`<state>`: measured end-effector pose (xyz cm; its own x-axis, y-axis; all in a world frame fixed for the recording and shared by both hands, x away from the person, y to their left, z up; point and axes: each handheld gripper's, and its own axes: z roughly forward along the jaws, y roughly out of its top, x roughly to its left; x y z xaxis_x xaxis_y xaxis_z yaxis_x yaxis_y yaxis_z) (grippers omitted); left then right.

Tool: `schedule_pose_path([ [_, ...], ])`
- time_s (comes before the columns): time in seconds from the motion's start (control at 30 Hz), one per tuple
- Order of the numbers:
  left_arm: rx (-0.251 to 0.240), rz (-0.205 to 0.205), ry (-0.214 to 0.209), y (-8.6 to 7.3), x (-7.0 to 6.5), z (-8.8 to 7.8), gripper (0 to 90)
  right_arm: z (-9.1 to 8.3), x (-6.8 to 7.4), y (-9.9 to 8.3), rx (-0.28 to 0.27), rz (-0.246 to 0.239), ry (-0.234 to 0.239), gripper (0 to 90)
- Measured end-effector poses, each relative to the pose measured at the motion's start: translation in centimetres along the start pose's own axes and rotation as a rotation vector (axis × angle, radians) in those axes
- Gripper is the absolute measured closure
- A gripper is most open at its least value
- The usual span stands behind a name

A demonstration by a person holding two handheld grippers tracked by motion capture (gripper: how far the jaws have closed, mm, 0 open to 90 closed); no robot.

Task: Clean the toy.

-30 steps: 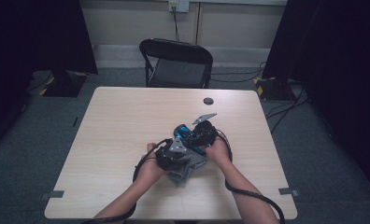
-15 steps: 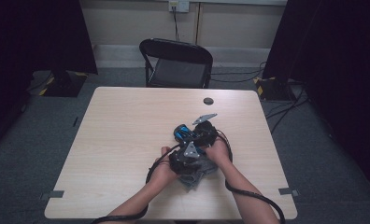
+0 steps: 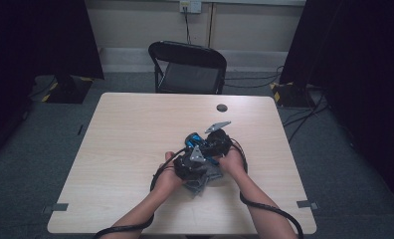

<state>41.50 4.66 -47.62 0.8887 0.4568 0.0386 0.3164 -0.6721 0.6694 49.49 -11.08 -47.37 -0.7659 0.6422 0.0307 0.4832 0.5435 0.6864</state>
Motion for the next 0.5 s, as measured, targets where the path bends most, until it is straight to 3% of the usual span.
schedule_pose_path([
  [0.17,0.004,-0.010,0.021,-0.3,0.5,-0.3,73.5,0.0,0.0,0.0,-0.001,0.001,-0.003,43.5],
  [0.5,0.000,-0.073,0.065,-1.5,2.8,-1.1,73.6,0.0,0.0,0.0,-0.001,0.001,-0.003,43.5],
])
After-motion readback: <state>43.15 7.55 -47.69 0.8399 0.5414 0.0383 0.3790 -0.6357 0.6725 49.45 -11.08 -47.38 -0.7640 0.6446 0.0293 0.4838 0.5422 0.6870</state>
